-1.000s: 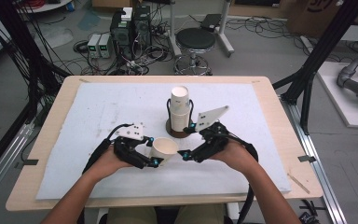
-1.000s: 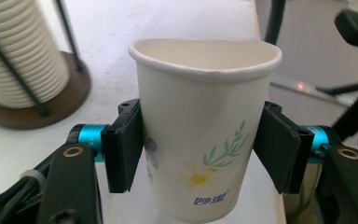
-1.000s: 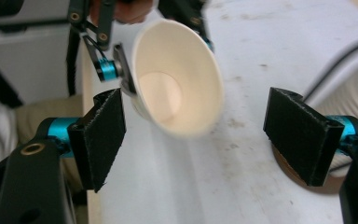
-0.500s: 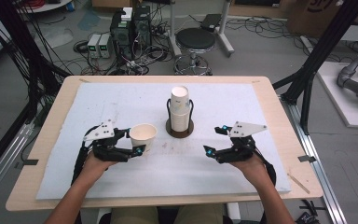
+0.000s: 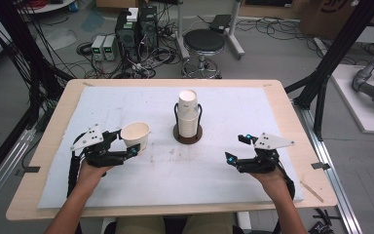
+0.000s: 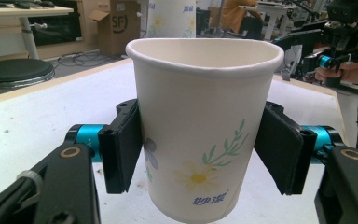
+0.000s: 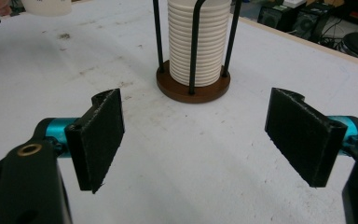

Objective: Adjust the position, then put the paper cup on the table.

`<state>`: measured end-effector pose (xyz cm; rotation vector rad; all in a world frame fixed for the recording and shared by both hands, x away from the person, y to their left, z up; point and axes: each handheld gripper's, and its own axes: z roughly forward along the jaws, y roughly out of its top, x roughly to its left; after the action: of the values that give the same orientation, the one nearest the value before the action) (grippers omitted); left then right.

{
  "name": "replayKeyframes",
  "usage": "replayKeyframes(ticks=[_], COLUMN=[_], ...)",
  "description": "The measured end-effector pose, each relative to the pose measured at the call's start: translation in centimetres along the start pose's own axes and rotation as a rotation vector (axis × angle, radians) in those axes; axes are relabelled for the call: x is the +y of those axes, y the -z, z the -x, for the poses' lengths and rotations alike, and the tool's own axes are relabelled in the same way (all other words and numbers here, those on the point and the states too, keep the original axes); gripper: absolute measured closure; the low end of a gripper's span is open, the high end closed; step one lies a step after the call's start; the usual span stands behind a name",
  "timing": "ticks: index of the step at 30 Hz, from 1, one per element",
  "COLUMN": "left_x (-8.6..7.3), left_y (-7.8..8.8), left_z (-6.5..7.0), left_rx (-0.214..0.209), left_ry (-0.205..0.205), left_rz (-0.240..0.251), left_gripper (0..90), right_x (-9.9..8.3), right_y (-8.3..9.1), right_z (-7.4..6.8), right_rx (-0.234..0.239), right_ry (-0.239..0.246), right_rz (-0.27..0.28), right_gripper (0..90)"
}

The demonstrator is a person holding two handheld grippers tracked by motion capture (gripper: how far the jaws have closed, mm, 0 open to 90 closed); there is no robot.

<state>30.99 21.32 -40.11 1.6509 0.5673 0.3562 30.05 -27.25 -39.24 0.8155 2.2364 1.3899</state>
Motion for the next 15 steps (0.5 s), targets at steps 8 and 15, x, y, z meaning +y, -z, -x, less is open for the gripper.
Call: replayKeyframes(ticks=[8,15], left_x=[0.1,0.3], left_y=[0.3,0.6], left_z=[-0.6,-2.6], left_rx=[0.026,0.071], left_ry=[0.002,-0.008], left_rz=[0.027,0.066], left_gripper=[34.5,34.6], right_x=[0.1,-0.1], right_y=[0.1,-0.1], right_z=[0.0,-0.2], right_rx=[-0.004,-0.002], right_ry=[-0.003,-0.002], right_rz=[0.008,0.005], right_gripper=[20.0,20.0])
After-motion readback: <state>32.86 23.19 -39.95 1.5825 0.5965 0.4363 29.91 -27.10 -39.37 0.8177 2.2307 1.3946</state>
